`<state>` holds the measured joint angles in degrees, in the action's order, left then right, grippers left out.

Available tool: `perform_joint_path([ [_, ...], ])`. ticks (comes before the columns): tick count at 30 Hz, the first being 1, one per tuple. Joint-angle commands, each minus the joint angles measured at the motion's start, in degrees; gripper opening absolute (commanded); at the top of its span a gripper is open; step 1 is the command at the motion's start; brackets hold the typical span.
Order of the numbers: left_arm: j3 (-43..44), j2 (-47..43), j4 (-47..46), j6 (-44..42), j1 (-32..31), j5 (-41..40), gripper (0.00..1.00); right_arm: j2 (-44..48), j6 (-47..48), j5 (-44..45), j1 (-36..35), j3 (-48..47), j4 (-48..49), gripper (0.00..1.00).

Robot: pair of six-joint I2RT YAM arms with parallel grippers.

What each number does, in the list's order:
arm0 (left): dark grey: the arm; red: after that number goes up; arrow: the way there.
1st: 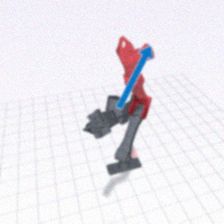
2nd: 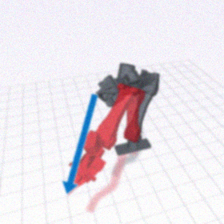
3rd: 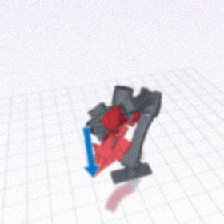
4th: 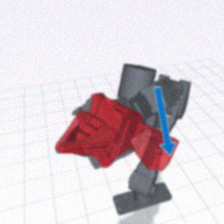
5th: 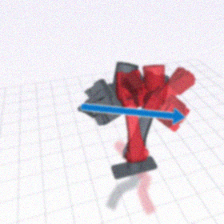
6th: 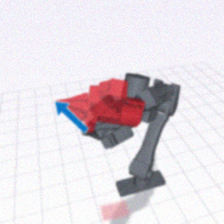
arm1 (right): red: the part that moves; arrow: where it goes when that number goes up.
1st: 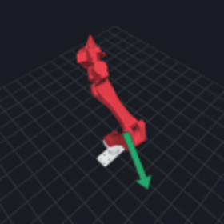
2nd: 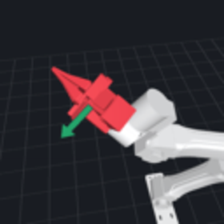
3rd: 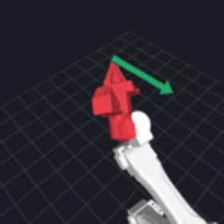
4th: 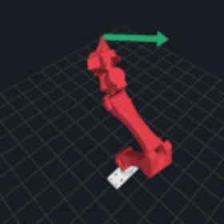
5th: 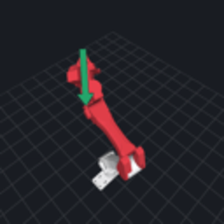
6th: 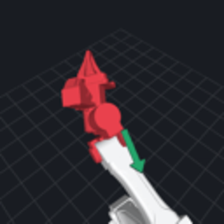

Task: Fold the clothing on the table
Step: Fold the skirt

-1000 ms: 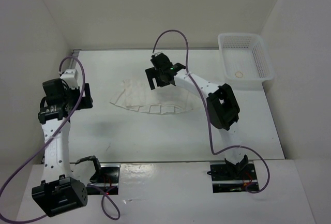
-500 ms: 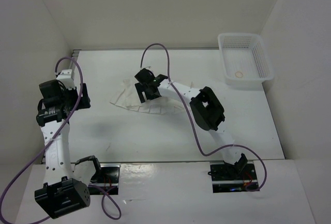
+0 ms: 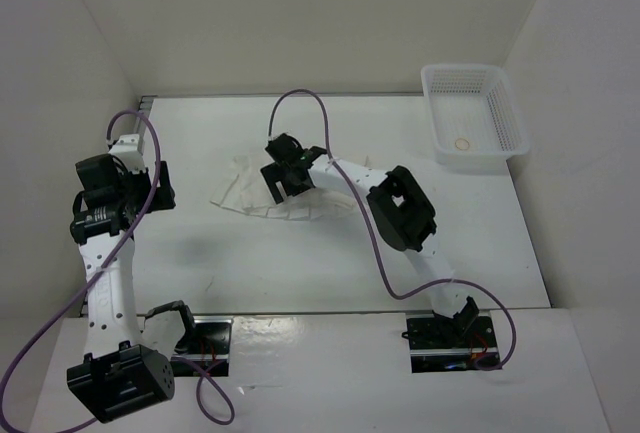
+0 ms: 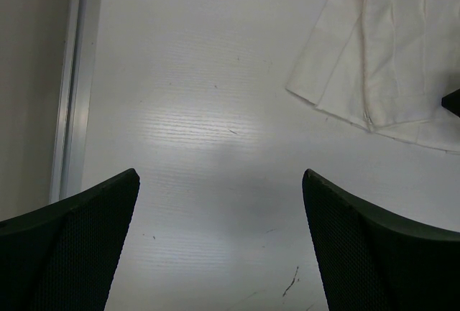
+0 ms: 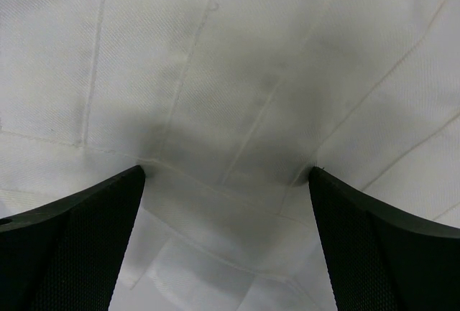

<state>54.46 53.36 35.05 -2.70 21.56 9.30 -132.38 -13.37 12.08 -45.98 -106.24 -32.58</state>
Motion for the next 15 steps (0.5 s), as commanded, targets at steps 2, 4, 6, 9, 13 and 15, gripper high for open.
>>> perform_joint_path([
  [2, 0.3, -1.0, -1.7, 0.3, 0.4, 1.4, 1.00, -0.3, 8.9, -8.3, -0.3, 6.6, -0.2, 1.00],
  [4, 0.3, -1.0, -1.7, 0.3, 0.4, 1.4, 1.00, 1.5, 9.9, -8.5, -0.3, 9.1, -0.2, 1.00],
  [6, 0.3, -1.0, -1.7, 0.3, 0.4, 1.4, 1.00, 2.6, 13.4, -7.9, -0.3, 11.7, 0.3, 1.00],
  [9, 0.3, -1.0, -1.7, 0.3, 0.4, 2.0, 1.00, 5.0, 16.4, -6.5, -0.3, 15.6, 0.3, 1.00],
  [13, -0.2, -1.0, -1.7, -0.2, 0.4, 3.1, 1.00, 8.8, 20.2, -7.2, -0.3, 21.1, 2.2, 1.00],
  [15, -0.2, -1.0, -1.7, -0.2, 0.4, 3.7, 1.00, 9.9, 21.7, -7.2, -0.3, 23.6, 2.2, 1.00],
])
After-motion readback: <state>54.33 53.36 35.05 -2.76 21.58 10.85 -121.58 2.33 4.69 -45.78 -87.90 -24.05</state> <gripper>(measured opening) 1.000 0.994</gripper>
